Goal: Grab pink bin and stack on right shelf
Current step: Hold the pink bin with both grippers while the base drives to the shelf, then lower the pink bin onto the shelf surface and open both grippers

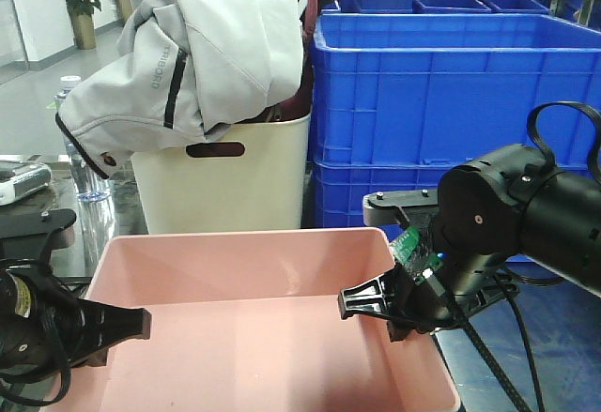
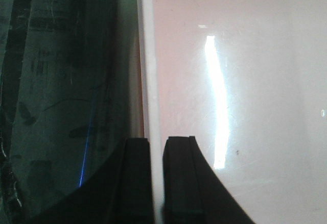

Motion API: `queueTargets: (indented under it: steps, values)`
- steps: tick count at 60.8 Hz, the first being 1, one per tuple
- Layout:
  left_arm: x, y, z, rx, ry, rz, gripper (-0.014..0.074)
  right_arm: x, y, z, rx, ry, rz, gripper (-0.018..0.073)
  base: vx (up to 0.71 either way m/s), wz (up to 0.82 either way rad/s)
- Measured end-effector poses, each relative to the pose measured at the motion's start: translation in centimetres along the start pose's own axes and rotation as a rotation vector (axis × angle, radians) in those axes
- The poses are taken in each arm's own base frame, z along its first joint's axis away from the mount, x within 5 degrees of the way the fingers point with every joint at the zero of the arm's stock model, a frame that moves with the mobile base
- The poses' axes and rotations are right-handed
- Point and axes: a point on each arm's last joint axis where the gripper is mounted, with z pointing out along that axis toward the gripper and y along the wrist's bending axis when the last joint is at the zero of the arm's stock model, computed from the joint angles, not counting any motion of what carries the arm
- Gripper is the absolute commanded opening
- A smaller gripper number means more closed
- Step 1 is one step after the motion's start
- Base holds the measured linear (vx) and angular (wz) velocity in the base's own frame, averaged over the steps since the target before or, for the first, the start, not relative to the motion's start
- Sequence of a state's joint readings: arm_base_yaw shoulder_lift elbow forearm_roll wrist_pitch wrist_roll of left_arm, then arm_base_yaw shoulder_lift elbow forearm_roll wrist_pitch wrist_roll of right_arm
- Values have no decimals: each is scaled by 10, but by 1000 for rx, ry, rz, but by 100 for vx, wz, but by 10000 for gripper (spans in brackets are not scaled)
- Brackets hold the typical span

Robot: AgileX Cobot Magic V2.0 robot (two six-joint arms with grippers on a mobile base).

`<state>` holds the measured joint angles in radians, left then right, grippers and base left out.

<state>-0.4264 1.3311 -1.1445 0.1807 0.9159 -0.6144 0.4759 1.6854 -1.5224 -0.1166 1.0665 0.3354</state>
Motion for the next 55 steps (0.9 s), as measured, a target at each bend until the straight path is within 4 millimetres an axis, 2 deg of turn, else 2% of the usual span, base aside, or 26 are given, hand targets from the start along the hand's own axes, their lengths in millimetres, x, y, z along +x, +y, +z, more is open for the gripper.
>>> queueTargets:
  steps: [25, 38, 47, 52, 55]
  values:
    - [0, 0, 0, 0, -1, 4, 172, 0, 0, 0, 1, 1, 0, 85, 0, 0]
    - [-3, 0, 3, -23, 11, 123, 184, -1, 0, 2, -12, 12, 7, 104, 0, 0]
    - [-20, 1, 14, -82, 35, 135, 231, -9, 1, 18, -50, 63, 59, 176, 0, 0]
    - [-26, 1, 23, -109, 59, 145, 311, -12, 3, 27, -55, 95, 55, 258, 0, 0]
    - [-30, 1, 26, -127, 72, 166, 388, -14, 3, 30, -53, 104, 47, 334, 0, 0]
